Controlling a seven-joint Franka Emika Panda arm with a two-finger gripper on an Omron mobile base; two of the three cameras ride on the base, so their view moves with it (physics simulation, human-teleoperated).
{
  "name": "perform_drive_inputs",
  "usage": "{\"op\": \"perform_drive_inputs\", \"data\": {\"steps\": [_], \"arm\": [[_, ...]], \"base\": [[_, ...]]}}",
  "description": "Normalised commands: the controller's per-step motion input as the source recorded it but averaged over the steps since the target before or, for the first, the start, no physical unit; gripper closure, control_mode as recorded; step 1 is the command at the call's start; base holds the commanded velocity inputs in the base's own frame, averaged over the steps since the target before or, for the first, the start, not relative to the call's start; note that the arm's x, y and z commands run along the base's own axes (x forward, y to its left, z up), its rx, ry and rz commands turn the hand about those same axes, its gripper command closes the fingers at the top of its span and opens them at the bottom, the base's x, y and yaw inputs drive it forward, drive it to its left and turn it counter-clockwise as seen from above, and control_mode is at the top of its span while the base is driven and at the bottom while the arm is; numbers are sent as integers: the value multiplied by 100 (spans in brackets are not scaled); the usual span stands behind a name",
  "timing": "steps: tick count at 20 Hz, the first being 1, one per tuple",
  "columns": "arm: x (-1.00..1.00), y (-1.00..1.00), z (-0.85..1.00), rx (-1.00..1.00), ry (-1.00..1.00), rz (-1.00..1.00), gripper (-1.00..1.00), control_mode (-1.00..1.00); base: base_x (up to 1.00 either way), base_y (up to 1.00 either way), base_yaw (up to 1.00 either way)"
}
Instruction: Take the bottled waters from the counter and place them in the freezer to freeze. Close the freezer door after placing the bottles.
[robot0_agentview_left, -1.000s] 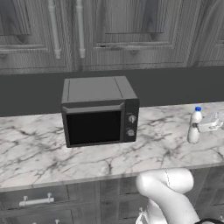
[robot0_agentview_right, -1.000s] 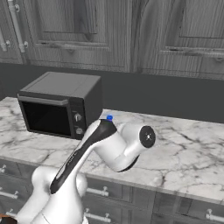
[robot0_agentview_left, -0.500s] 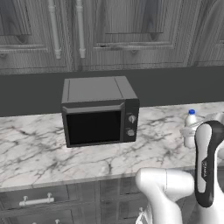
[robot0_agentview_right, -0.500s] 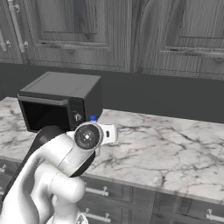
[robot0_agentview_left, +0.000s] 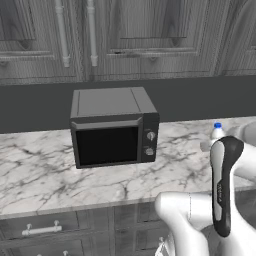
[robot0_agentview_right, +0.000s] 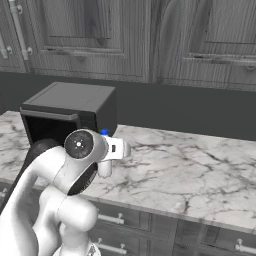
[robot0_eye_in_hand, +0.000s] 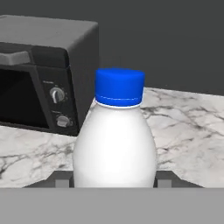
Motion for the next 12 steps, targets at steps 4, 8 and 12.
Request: {"op": "perform_drive_inputs", "data": {"steps": [4,8,12], "arm": [[-26,46,12,0,1,-43,100,-100],[-31,54,6,-1,-5,-32,100,-100],[-71,1,0,0,-39,-18,100,-100]], "base": [[0,0,0],[0,0,0],[0,0,0]]}}
